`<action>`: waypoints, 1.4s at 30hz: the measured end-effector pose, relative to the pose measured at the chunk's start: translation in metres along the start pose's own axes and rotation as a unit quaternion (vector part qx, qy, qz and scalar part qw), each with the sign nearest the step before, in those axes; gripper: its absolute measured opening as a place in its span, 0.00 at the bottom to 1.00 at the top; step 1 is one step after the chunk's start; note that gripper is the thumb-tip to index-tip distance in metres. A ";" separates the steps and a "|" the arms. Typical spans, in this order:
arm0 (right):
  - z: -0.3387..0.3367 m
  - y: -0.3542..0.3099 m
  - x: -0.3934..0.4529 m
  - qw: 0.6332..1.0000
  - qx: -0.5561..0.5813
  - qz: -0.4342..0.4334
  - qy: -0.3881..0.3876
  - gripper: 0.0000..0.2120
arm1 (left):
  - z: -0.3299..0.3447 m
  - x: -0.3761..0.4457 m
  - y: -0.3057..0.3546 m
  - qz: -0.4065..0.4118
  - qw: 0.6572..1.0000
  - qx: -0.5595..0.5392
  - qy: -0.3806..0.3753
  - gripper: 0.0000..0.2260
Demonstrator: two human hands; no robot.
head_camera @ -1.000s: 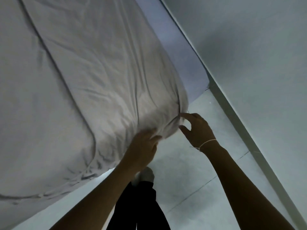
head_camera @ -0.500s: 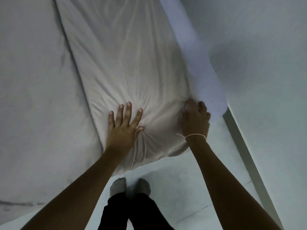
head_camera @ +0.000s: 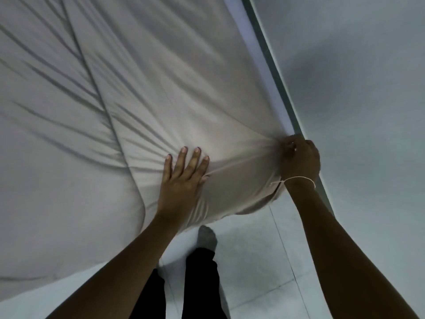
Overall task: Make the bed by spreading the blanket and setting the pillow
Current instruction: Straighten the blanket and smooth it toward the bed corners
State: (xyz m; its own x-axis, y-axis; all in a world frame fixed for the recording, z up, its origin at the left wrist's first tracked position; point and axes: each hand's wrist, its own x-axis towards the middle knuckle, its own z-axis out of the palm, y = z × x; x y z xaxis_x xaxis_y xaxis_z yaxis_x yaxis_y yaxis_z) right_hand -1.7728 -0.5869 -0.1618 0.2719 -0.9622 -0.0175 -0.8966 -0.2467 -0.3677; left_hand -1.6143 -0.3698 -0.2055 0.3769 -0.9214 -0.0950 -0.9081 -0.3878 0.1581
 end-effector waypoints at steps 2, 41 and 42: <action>0.001 -0.001 0.006 0.998 -0.018 0.034 0.045 0.12 | 0.002 0.004 0.007 -0.009 0.999 0.020 -0.026 0.22; 0.055 -0.021 -0.037 0.930 -0.104 -0.327 -0.134 0.26 | -0.008 0.043 0.009 -0.050 0.998 -0.029 0.029 0.28; 0.054 -0.013 -0.028 0.928 -0.116 -0.326 -0.136 0.26 | -0.010 0.043 0.008 -0.047 0.997 -0.047 0.040 0.28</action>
State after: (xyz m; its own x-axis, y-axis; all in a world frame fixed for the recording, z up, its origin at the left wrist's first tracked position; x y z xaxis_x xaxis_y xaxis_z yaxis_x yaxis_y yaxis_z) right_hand -1.7499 -0.5507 -0.2068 0.8333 -0.5422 -0.1074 -0.5527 -0.8150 -0.1738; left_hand -1.6034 -0.4129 -0.1980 0.4763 -0.8785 -0.0366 -0.8481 -0.4700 0.2446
